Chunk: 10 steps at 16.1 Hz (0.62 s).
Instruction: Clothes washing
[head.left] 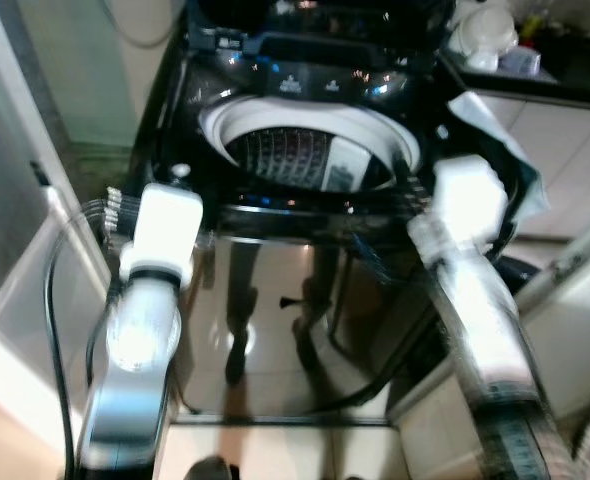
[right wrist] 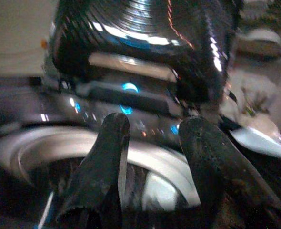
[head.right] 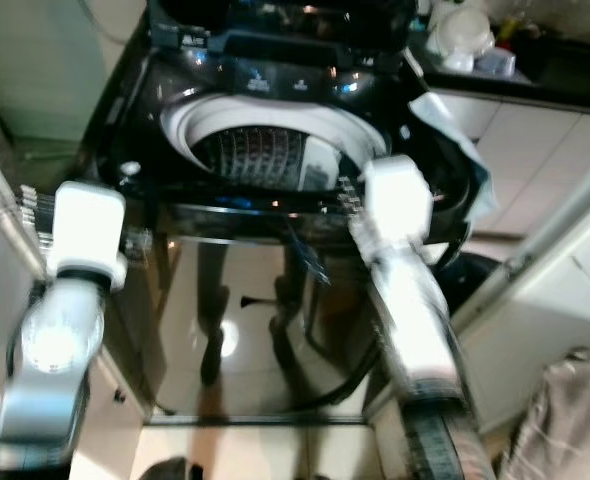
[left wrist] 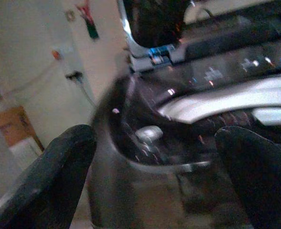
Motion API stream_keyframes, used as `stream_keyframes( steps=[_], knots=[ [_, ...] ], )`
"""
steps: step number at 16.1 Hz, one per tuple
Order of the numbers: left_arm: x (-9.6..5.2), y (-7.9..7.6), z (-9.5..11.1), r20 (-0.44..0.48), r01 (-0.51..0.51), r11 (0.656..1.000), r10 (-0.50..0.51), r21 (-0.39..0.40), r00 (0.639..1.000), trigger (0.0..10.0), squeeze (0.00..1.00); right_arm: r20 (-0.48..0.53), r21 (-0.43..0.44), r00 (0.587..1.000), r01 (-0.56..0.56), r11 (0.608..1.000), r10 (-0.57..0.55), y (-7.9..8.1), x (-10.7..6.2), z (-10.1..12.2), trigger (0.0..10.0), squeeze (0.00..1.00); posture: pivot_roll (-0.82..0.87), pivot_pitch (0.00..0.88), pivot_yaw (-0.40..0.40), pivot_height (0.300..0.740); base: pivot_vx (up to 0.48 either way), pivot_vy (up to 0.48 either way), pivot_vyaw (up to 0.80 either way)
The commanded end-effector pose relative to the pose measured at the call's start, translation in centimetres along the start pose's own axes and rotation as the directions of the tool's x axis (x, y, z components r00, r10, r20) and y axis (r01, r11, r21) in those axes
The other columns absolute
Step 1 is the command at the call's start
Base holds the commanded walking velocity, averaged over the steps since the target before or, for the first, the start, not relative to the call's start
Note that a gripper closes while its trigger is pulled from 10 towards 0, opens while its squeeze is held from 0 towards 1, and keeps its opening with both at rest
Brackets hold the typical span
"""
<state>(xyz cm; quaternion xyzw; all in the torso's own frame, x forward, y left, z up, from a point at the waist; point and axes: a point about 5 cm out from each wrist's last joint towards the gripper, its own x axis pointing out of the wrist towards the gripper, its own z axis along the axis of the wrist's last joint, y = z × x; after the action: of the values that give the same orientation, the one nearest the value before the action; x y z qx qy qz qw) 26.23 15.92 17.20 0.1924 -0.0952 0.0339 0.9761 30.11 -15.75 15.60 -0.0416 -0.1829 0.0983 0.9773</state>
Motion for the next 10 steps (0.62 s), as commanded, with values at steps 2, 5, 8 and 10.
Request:
stream_keyframes(
  steps=[2,5,8,10],
  knots=[
    [-1.1,-0.7,0.5,0.013,0.052,0.999,-0.052,-0.013,0.999,10.0,0.0,-0.068,-0.015,0.998,0.0,1.0,-0.001,-1.3,-3.1,-0.3,10.0,0.0,0.1,0.0,-0.1,0.74,0.0,0.0,0.0],
    [-2.5,-2.0,-1.6,-0.091,0.164,0.985,-0.159,0.046,0.983,10.0,0.0,-0.335,0.175,0.942,0.046,0.983,0.015,-0.9,-6.0,-4.5,10.0,0.0,0.1,0.0,-0.079,0.74,0.0,0.0,0.0],
    [-0.7,-1.4,-1.3,-0.048,0.248,0.96,-0.244,0.127,0.969,10.0,0.0,-0.294,0.137,0.954,-0.011,0.991,0.052,1.3,-3.0,-5.2,10.0,0.0,0.1,0.0,0.018,0.74,0.0,0.0,0.0],
    [-0.3,-1.0,-0.9,-0.027,0.249,0.959,-0.247,0.136,0.969,10.0,0.0,-0.267,0.15,0.963,0.011,0.989,0.029,1.7,-2.5,-4.9,10.0,0.0,0.1,0.0,0.028,0.74,0.0,0.0,0.0]
  ],
)
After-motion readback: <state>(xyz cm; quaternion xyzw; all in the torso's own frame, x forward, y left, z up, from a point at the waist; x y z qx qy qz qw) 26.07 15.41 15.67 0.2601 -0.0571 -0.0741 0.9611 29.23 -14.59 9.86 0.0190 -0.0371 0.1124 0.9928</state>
